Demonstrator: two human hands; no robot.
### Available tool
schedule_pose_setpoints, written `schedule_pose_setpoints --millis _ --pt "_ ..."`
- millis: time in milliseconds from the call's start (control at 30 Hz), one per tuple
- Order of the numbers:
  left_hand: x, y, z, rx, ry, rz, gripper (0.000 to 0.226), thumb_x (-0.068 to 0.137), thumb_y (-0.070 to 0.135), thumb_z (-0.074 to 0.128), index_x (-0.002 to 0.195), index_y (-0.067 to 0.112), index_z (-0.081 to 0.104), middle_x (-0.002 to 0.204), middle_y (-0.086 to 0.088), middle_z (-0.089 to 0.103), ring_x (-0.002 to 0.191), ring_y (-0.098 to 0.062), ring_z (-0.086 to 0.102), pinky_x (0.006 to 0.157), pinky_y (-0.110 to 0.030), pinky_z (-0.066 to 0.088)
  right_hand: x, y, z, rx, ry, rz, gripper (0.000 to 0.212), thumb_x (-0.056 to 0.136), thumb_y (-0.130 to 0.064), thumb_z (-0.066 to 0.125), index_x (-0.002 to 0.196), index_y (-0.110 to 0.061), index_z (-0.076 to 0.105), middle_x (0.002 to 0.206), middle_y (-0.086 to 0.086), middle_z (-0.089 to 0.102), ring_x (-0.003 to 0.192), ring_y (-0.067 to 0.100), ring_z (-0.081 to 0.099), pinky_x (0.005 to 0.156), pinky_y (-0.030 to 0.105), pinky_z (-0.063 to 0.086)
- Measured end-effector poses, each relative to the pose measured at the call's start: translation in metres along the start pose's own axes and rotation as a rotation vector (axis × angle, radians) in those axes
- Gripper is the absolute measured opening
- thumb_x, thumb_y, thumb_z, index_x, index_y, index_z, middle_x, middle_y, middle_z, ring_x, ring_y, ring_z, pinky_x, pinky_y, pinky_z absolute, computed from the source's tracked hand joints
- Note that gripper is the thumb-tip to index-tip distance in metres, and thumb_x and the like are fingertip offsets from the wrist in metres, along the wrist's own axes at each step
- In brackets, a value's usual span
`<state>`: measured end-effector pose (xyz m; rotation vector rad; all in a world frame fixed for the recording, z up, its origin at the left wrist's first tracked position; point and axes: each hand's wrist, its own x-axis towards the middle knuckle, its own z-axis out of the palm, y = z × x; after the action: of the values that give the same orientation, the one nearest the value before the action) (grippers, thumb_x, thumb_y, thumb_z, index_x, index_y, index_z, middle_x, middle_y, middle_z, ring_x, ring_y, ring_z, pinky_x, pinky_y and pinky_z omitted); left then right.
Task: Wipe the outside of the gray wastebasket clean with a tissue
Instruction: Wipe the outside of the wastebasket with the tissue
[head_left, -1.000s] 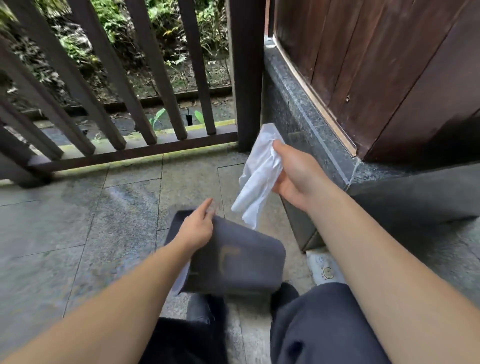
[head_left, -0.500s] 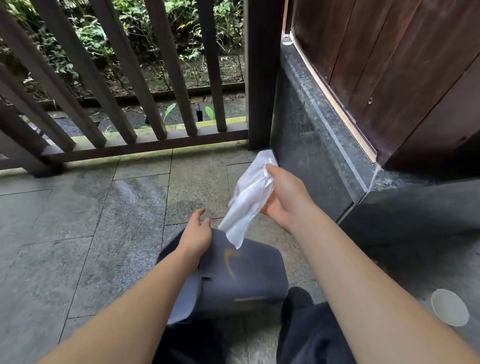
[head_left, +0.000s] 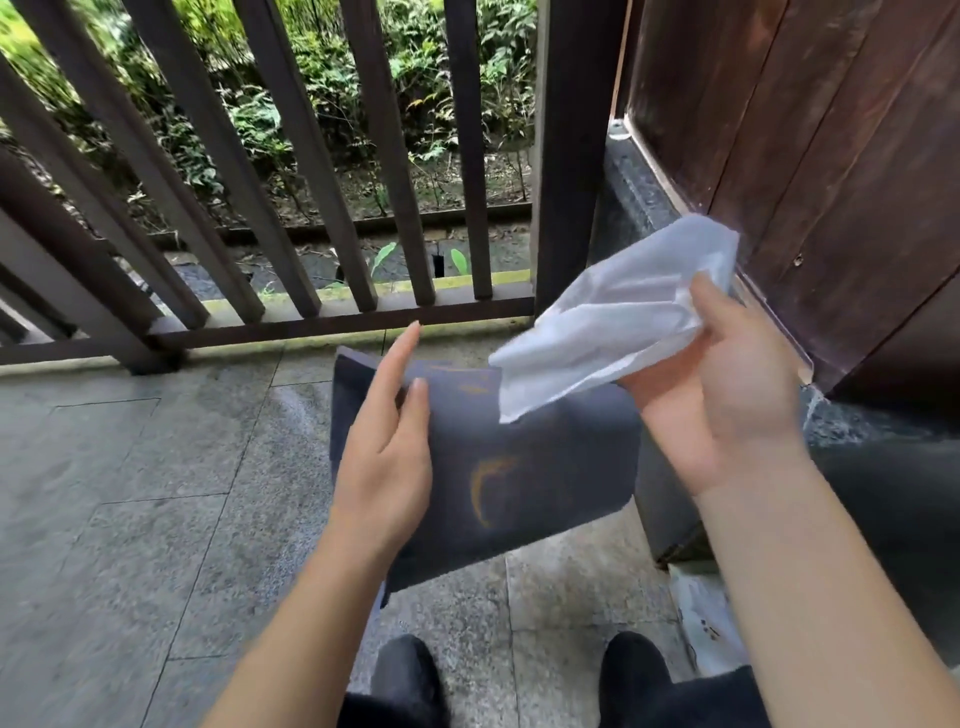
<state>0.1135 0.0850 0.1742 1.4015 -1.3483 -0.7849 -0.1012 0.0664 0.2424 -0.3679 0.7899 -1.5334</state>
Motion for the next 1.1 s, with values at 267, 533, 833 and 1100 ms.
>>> schedule_pose_setpoints --millis 267,533,833,1100 --pt "-0.011 0.012 -0.007 0.102 0.103 0.18 0.054 0.103 0.029 0.042 0.146 0.061 0.04 0.063 0.003 0.051 0.055 -0.002 0.044 0.051 -0.012 0.033 -0.033 0.049 0.028 -0.536 -0.329 -0.267 0.035 0.099 -0.02 0.05 0.13 -0.026 0.065 0.117 0.006 0.074 0.11 0.022 0.071 0.096 0.039 0.058" --pt "-0.018 -0.005 -0.009 0.087 0.05 0.238 0.058 0.097 0.029 0.042 0.15 0.051 0.042 0.088 0.027 0.074 0.067 0.011 0.064 0.064 -0.011 0.051 -0.036 0.094 0.01 -1.471 -0.61 -0.723 0.065 0.093 -0.011 0.051 0.156 -0.014 0.035 0.153 -0.002 0.047 0.143 0.014 0.041 0.117 0.026 0.03" --pt "-0.021 -0.001 -0.005 0.133 -0.005 0.268 0.056 0.098 0.032 0.045 0.143 0.066 0.042 0.071 0.012 0.069 0.05 -0.008 0.056 0.051 -0.02 0.049 -0.025 0.096 -0.009 -1.478 -0.518 -0.709 0.042 0.101 -0.052 0.04 0.139 -0.036 0.048 0.154 -0.007 0.036 0.138 0.016 0.037 0.115 0.042 0.034" --pt "-0.024 -0.001 -0.001 0.151 0.019 0.326 0.063 0.1 0.02 0.049 0.149 0.058 0.037 0.056 0.016 0.045 0.045 0.002 0.034 0.049 -0.008 0.034 -0.025 0.111 -0.032 -1.474 -0.621 -0.904 0.058 0.095 -0.022 0.046 0.15 -0.021 0.03 0.161 -0.005 0.029 0.155 0.017 0.021 0.125 0.042 0.017"
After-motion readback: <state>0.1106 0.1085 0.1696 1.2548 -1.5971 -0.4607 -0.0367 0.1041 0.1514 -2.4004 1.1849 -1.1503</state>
